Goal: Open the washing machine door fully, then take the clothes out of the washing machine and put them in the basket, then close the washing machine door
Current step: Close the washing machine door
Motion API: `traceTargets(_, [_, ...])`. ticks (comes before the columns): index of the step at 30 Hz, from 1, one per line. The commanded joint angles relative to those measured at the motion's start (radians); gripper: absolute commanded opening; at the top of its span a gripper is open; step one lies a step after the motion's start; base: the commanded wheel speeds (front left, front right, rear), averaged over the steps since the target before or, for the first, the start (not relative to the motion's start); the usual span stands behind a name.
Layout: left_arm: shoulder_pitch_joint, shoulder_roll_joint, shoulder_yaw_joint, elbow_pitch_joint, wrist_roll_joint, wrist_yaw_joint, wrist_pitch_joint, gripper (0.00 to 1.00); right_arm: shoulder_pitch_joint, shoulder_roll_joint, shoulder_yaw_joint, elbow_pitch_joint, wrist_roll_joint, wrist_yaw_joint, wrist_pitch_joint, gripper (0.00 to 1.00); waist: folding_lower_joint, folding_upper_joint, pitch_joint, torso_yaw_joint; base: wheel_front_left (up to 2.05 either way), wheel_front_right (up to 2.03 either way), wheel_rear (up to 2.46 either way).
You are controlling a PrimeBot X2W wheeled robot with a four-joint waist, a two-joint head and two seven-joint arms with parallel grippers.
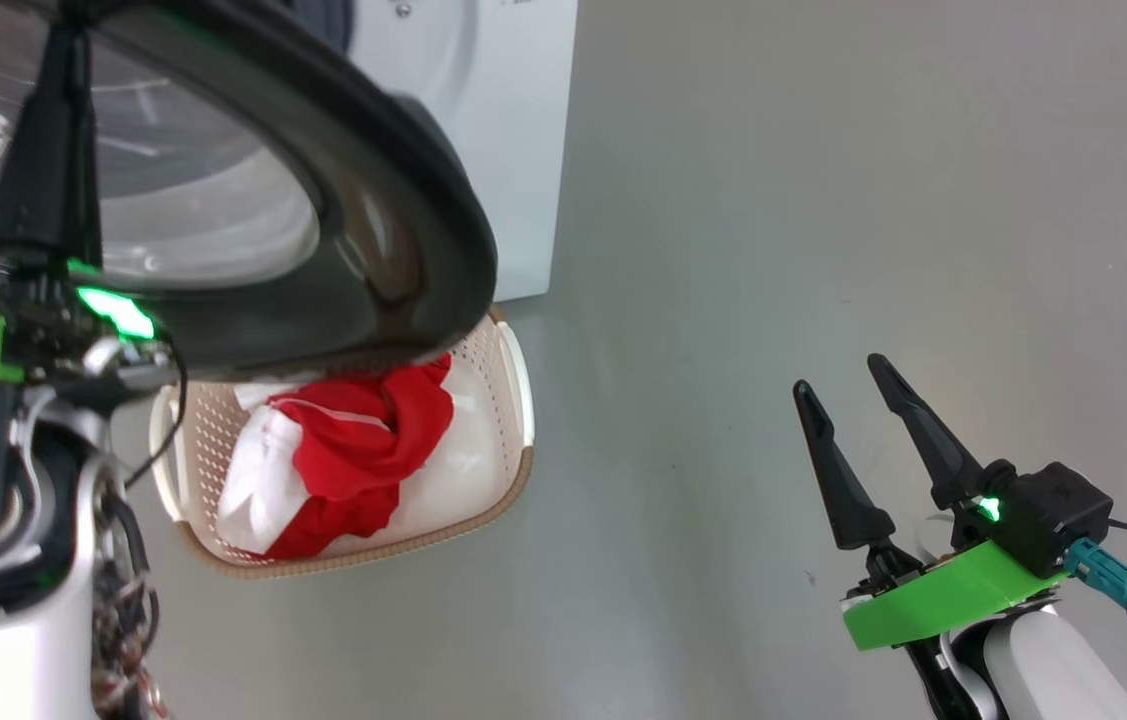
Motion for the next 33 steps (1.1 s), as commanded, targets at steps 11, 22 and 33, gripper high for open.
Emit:
traceTargets(11, [-0.112, 0.065, 0.034, 0.056, 0.027, -0.038, -0.01, 0.0, -0.032, -0.003, 0.024, -0.031, -0.002, 0.006, -0.006, 1.0, 0.0, 0.0, 0.047, -0.028, 0.0, 0.0, 0.0])
traceTargets(22, [-0.052, 0.061, 0.018, 0.046, 0.019, -0.061, 0.019, 1.0, -0.03, 0.001, 0.01, -0.016, -0.005, 0.006, -0.006, 1.0, 0.0, 0.0, 0.025, -0.01, 0.0, 0.0, 0.0])
traceTargets(33, [0.155, 0.141, -0.052, -0.019, 0.226, -0.098, -0.016, 1.0, -0.023, 0.008, 0.007, -0.007, -0.008, 0.006, -0.006, 1.0, 0.0, 0.0, -0.035, 0.03, 0.0, 0.0, 0.0])
